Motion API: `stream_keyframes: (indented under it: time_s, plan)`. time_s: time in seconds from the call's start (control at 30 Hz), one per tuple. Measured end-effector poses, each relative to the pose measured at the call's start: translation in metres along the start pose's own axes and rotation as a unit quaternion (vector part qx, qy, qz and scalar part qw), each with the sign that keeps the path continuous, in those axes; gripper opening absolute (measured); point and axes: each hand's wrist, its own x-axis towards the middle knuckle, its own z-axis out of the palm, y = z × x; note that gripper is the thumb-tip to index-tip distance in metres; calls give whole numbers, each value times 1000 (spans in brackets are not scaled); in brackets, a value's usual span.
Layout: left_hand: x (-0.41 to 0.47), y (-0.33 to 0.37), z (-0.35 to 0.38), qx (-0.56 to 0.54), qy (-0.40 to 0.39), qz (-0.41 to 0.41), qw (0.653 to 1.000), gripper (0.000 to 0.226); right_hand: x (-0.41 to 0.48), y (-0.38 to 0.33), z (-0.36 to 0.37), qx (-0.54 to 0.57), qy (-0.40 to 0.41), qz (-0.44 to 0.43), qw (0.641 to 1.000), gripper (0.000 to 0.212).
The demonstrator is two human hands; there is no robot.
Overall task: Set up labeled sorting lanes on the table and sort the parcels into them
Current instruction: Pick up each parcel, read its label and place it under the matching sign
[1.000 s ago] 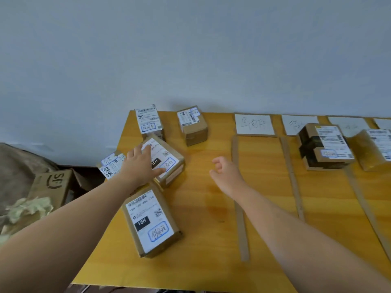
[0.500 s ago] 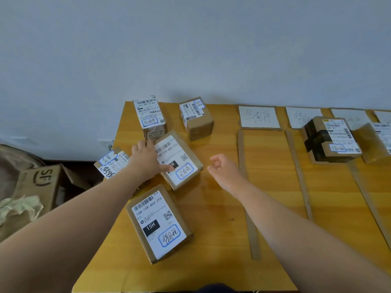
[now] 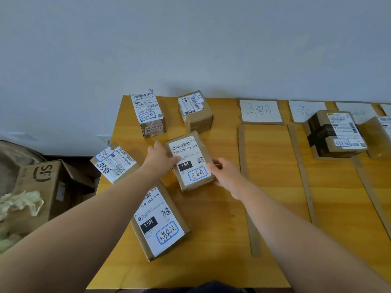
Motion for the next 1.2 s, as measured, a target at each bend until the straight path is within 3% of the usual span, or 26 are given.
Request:
stream_keyframes:
  time_s: [0.07,0.17,0.3,0.47,0.73,1.2]
  plan:
    - [-2,-1,4,-73,-41,-33,996,35,0,0,1,9,-10,-1,1000,35]
    - [-1,-2,11,-184,-42,-65,980,29,0,0,-1,30,-18,-1,999,34]
    - [-4,16,15,-265,-43,-30,963,43,-3,-3,-16,120,1,-12,993,40]
    - [-16,41,9,-352,-80,39,932,70,-17,-25,-37,180,28,-92,979,42]
    - [-29,59,-6,-394,-78,114,909,58,-39,-47,-65,132,67,-208,967,43]
    - [-57,79,-6,-377,-63,163,910,56,-65,-44,-79,163,81,-219,959,44]
